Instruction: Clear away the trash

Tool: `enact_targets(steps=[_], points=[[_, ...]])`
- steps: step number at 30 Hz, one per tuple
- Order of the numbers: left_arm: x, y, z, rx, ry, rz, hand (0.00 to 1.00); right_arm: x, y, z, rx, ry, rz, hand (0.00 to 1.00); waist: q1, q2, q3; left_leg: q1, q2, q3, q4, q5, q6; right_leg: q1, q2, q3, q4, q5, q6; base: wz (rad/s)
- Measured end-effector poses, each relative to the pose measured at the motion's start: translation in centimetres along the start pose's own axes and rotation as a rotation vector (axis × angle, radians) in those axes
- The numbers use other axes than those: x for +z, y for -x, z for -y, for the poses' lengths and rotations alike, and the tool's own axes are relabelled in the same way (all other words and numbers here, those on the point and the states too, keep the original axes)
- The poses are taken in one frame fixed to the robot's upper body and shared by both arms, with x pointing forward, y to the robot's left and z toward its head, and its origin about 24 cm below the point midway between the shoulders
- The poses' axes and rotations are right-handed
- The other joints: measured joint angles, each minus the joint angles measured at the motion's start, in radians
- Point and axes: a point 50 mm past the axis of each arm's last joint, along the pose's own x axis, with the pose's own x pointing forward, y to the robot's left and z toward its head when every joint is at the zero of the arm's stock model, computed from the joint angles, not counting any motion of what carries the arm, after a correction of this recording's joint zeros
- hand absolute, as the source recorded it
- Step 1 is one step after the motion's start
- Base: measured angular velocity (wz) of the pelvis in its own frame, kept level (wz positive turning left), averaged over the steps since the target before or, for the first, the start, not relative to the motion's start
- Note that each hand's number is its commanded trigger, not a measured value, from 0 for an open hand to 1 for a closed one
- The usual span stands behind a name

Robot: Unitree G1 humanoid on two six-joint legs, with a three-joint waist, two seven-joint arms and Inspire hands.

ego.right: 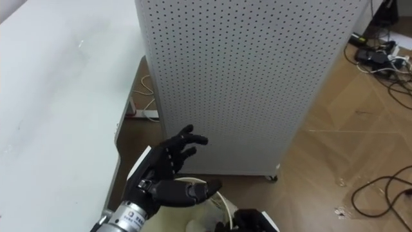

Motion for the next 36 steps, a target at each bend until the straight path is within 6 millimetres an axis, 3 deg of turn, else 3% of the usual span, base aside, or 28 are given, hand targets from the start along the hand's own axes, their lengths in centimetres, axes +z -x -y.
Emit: enact_targets(steps=[12,17,19,22,24,33,36], points=[[0.1,0.1,-0.3,-0.03,-0.022,0.0,0.0,0.6,0.0,-0.1,-0.007,0.001,0.033,1.0,-0.004,0.003,-0.0044,0.025,0.009,0.009,-0.014,0.002,-0.008,0.016,0.018,0.004,-0.004,0.004,-0.004,-0.02],[2.7,0.2,-0.2,-0.044,-0.085,0.107,0.0,1.2,0.2,-0.5,0.012,0.004,0.072,1.0,-0.011,-0.001,-0.0079,0.033,0.015,0.018,-0.015,0.0,-0.011,0.018,0.022,0.001,-0.007,0.006,-0.007,-0.07],[4.1,0.9,-0.7,-0.02,-0.092,0.169,0.0,0.8,0.7,-0.7,0.028,-0.004,0.079,1.0,-0.005,0.0,-0.0098,0.064,0.02,0.036,-0.02,-0.002,-0.014,0.034,0.033,0.02,-0.022,0.01,-0.014,-0.37],[4.4,1.6,-1.3,0.028,-0.111,0.182,0.0,0.1,1.1,-0.8,0.04,-0.011,0.06,1.0,-0.003,-0.002,-0.0139,0.112,0.024,0.035,-0.033,-0.007,-0.023,0.065,0.046,0.039,-0.034,0.011,-0.016,-0.39],[5.0,2.5,-1.9,0.073,-0.124,0.203,0.0,0.0,1.2,-0.8,0.043,-0.014,0.058,1.0,0.007,-0.003,-0.018,0.142,0.027,0.02,-0.045,-0.016,-0.032,0.071,0.06,0.075,-0.037,0.017,-0.024,-0.61],[7.3,2.7,-2.4,0.168,-0.357,0.296,0.0,-0.5,2.5,1.1,-0.032,-0.032,0.065,1.0,-0.004,0.01,-0.0257,0.194,0.024,0.021,-0.077,-0.016,-0.034,0.097,0.075,0.107,-0.038,0.024,-0.03,-0.2],[7.9,2.7,-2.5,0.196,-0.425,0.321,0.0,-0.4,2.6,1.4,-0.047,-0.038,0.068,1.0,-0.022,0.018,-0.0268,0.199,0.016,0.026,-0.08,-0.016,-0.034,0.087,0.078,0.123,-0.038,0.026,-0.027,-0.16]])
